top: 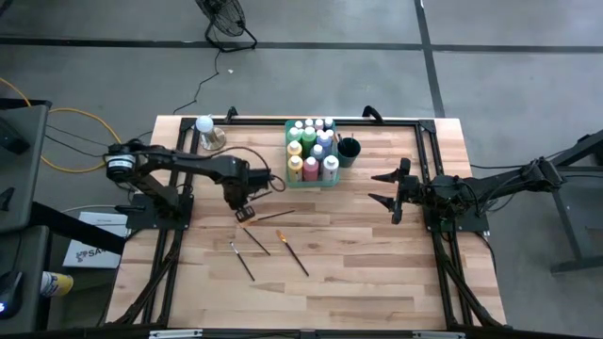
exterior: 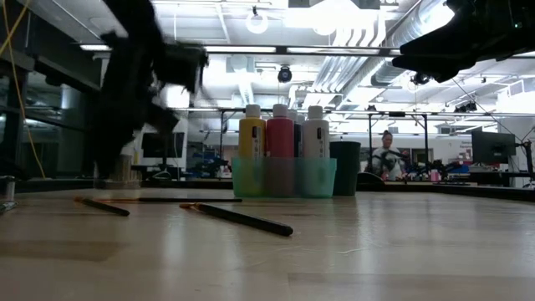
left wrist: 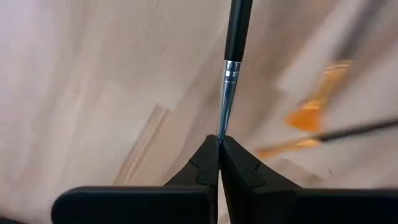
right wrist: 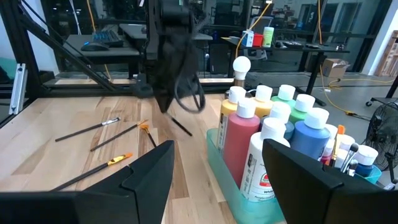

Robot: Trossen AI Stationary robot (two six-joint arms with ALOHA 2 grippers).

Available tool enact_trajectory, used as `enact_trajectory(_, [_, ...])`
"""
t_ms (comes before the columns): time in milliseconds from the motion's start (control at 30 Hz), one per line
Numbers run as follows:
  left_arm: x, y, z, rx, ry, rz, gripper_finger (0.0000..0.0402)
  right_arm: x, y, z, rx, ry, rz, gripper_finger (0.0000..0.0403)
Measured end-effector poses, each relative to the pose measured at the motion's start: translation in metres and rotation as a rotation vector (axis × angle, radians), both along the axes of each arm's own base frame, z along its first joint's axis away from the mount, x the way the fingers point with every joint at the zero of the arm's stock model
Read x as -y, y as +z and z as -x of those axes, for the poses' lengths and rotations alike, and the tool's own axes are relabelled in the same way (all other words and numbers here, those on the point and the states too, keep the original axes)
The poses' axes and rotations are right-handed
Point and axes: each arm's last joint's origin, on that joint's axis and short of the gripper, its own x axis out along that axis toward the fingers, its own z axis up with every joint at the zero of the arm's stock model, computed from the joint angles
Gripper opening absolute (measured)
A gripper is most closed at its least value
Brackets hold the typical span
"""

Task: Pick & Place Paint Supplies
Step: Put the silver paint brush into the green cup

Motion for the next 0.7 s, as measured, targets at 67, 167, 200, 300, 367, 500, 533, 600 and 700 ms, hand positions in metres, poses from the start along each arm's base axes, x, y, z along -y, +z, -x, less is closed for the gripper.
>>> enact_trajectory(67, [-0.001,0.019,-0.005,0.010,-0.042,-0.001,0.0001,0.000,0.000,0.000,0.001,-0.001,0.000,0.0238])
enact_trajectory(167, [-0.002,0.050,-0.010,-0.020,-0.097,-0.001,0.0001,0.000,0.000,0.000,0.000,0.000,0.000,0.0238])
enact_trajectory(200, [-0.003,0.062,-0.013,-0.007,-0.118,-0.008,0.0001,0.000,0.000,0.000,0.000,-0.001,0.000,0.0238])
enact_trajectory(300, [-0.005,0.096,-0.019,0.005,-0.163,-0.050,0.0001,0.000,0.000,0.000,0.000,0.000,0.000,0.0238])
enact_trajectory(367, [-0.006,0.120,-0.022,0.038,-0.193,-0.100,0.0001,0.000,0.000,0.000,0.000,-0.001,0.000,0.0238])
enact_trajectory(500, [-0.010,0.162,-0.028,0.127,-0.262,-0.223,0.0000,0.000,0.000,0.000,0.000,-0.001,0.000,0.0238])
enact_trajectory(533, [-0.011,0.171,-0.029,0.151,-0.285,-0.266,0.0000,0.000,0.000,0.000,0.001,0.000,0.000,0.0238])
enact_trajectory(600, [-0.010,0.187,-0.030,0.183,-0.353,-0.352,0.0000,0.000,0.000,0.000,0.001,-0.001,0.000,0.0238])
enact_trajectory(700, [-0.009,0.207,-0.032,0.217,-0.473,-0.483,0.0000,0.000,0.000,0.000,0.001,0.000,0.000,0.0238])
